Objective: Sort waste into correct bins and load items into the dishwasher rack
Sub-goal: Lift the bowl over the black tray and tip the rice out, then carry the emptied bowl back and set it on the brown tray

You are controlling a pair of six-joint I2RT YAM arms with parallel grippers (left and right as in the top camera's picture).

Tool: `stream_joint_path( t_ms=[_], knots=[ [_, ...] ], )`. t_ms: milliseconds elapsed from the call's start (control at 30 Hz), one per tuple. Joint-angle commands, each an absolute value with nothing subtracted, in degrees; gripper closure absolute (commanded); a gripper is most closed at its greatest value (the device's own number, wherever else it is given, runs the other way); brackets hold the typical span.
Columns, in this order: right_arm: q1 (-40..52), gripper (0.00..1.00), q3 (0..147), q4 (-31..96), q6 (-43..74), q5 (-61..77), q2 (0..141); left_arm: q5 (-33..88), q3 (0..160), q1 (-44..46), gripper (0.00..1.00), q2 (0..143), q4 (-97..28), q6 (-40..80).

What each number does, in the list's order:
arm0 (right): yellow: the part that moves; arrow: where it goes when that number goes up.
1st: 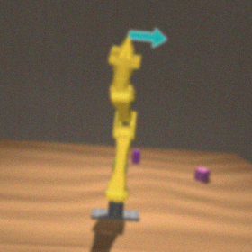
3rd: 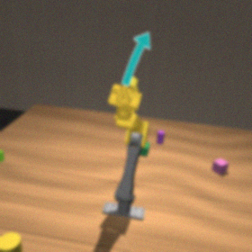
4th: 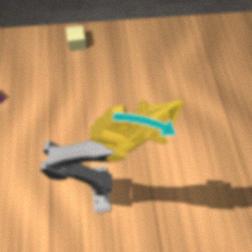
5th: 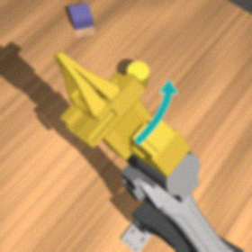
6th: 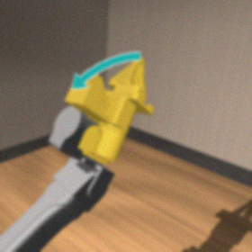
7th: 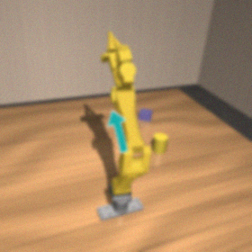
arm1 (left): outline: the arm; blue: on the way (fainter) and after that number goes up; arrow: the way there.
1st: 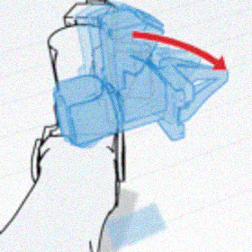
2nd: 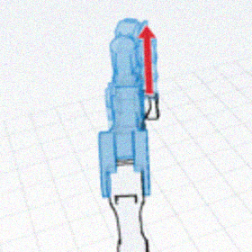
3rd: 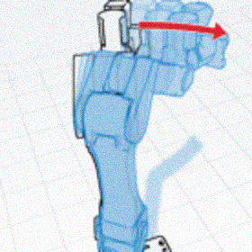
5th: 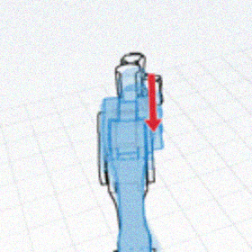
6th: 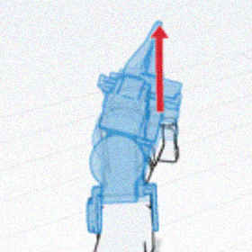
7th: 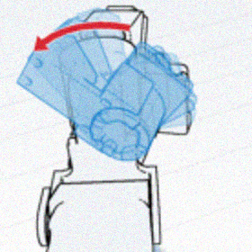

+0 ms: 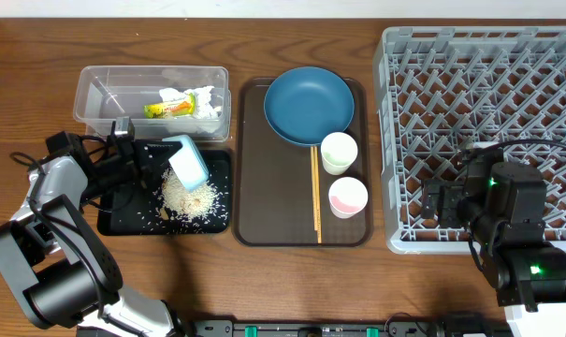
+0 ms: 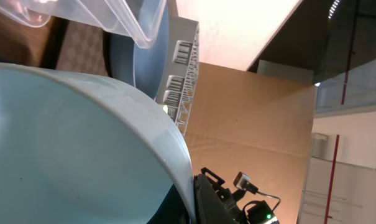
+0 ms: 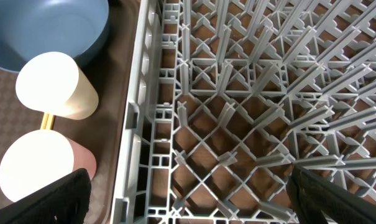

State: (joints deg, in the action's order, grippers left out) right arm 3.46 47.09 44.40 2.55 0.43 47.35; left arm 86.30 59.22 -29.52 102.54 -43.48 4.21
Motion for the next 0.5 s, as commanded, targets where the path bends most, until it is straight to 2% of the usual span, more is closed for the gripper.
stream_joint_path(
  t_ms=[0,100,233,467],
  knots=[
    [3.73,0.01,48.31,44.25,3.14,0.23,47.16,88.84,59.48,-29.06,0.94,102.00,-43.97,2.15],
    [3.73,0.01,48.31,44.31,3.14,0.23,47.16,84.90,59.59,-26.76,0.94,100.05,-44.03,2.17],
    [3.73,0.01,48.31,44.14,3.11,0.23,47.16,72.44,60.36,-19.94,0.94,93.69,-44.01,3.29],
    [3.73,0.01,48.31,44.18,3.11,0.23,47.16,47.27,62.46,-1.06,0.94,86.11,-38.81,6.96]
  ],
)
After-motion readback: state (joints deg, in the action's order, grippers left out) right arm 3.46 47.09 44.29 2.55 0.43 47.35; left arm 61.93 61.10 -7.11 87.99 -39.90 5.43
